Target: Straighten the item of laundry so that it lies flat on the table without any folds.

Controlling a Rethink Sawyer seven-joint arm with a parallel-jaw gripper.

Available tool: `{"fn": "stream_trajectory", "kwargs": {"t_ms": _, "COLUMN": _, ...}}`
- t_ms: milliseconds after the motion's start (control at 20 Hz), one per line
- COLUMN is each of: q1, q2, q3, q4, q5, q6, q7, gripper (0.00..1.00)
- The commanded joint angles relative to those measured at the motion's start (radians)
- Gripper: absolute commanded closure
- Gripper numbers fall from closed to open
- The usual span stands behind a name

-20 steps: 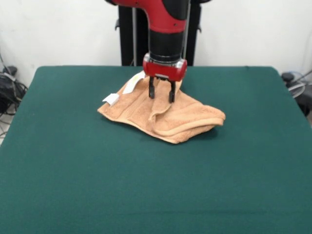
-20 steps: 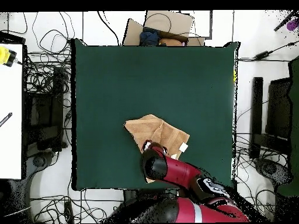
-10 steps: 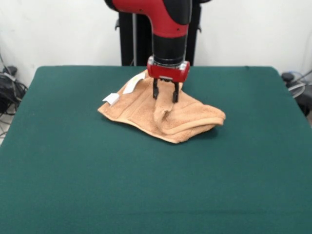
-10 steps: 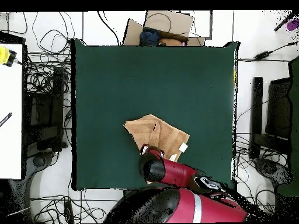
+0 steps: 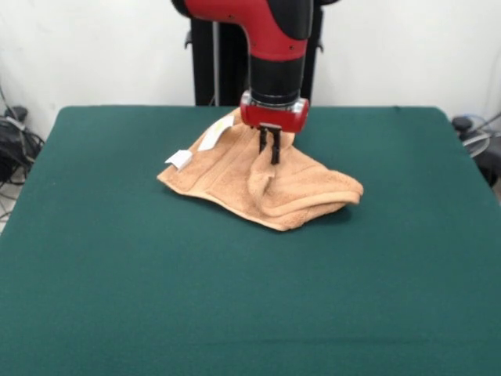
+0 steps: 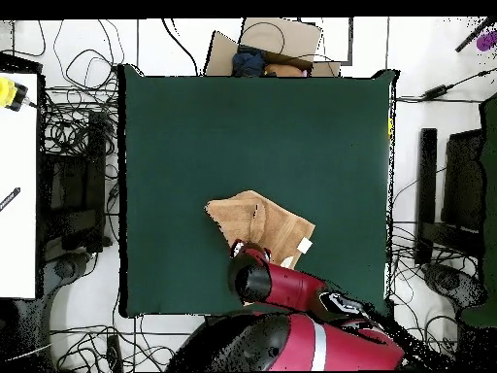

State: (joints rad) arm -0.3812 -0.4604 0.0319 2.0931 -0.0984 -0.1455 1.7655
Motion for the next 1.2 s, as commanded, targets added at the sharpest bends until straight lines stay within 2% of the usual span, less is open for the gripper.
{"fn": "stream_trajectory", "kwargs": {"t_ms": 50, "q1": 0.031, "q2": 0.015, "q3": 0.052, "q4": -0.091, "q5": -0.001, "q6": 0.081, "q7": 0.103, "gripper": 1.00}}
{"fn": "stream_trajectory", "kwargs": {"t_ms": 400, "q1": 0.050, "q2": -0.005, "q3": 0.041, "q4": -0.096, "q5": 0.018, "q6": 0.128, "q7": 0.099, "gripper": 1.00}}
{"fn": "stream_trajectory", "kwargs": {"t_ms": 600, "q1": 0.160, "q2": -0.198, "q3": -0.015, "q4": 0.001, "q5": 0.079, "q6": 0.249, "q7": 0.152, "gripper": 1.00}}
{"fn": "stream_trajectory", "kwargs": {"t_ms": 750, "q1": 0.239, "q2": -0.309, "q3": -0.050, "q4": 0.034, "q5": 0.122, "q6": 0.342, "q7": 0.199, "gripper": 1.00}}
{"fn": "stream_trajectory", "kwargs": {"t_ms": 1000, "q1": 0.257, "q2": -0.362, "q3": -0.033, "q4": 0.066, "q5": 0.132, "q6": 0.375, "q7": 0.214, "gripper": 1.00}}
{"fn": "stream_trajectory", "kwargs": {"t_ms": 1200, "q1": 0.246, "q2": -0.346, "q3": -0.010, "q4": 0.093, "q5": 0.122, "q6": 0.325, "q7": 0.215, "gripper": 1.00}}
